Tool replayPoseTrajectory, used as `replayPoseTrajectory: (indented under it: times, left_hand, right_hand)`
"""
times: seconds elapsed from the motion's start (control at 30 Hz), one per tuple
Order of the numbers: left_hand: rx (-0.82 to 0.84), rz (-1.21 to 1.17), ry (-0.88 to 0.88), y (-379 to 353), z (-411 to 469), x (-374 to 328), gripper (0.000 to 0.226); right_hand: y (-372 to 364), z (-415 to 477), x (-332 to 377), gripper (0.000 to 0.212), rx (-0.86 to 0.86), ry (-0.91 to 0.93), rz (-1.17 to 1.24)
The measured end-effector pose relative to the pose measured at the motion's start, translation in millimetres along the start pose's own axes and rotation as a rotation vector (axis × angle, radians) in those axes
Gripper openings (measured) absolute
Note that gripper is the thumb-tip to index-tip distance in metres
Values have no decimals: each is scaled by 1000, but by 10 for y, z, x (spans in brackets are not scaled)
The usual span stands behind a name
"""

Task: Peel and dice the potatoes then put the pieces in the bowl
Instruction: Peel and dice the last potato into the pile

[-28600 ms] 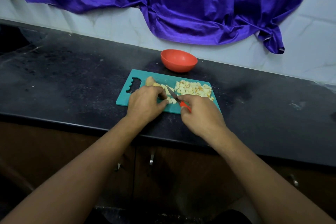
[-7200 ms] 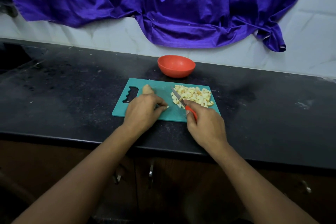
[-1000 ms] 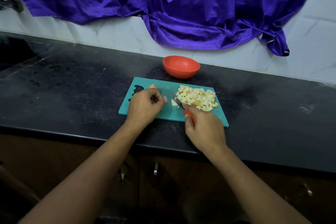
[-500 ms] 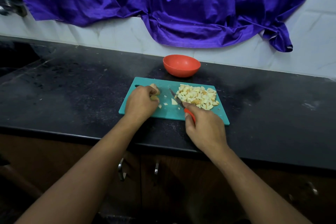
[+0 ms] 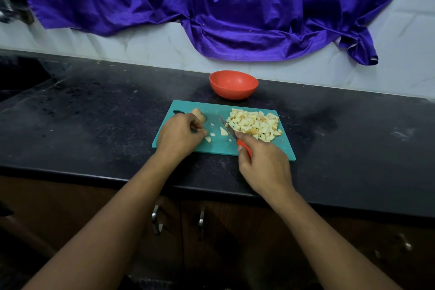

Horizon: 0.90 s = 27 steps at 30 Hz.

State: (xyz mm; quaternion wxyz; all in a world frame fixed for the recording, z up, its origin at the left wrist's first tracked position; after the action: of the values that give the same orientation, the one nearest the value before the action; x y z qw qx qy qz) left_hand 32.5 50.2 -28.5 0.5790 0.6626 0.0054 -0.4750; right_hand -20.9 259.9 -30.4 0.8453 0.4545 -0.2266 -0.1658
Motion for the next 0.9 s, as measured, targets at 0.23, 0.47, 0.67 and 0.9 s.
replayPoseTrajectory:
  times: [0.23,0.47,0.67,0.9]
  left_hand:
    - [2,61,-172,-108,-16,-221,25]
    - [104,238,-248,-222,96,-438,16]
    - [112,148,-189,-109,99,-338,16]
    - [14,-1,-273,-162,-100,-126,10]
  right_hand:
    - [31,13,13,42,-20,-47,12]
    - [46,9,15,41,-23,-59,30]
    - [50,15,5,42,-13,-67,32]
    - [79,12,53,43,-12,-66,43]
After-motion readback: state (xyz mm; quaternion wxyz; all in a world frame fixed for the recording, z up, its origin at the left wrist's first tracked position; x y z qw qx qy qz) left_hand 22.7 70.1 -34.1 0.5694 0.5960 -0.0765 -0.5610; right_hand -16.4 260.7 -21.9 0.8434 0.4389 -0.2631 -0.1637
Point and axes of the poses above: each hand's wrist, its own z-axis towards the middle knuckle, its own y-axis out of the back of the hand, x = y × z, the point moved 1 cm from there along z, towards the middle knuckle, and after that the axes turned 14 degrees about y, right-handed, at the moved point
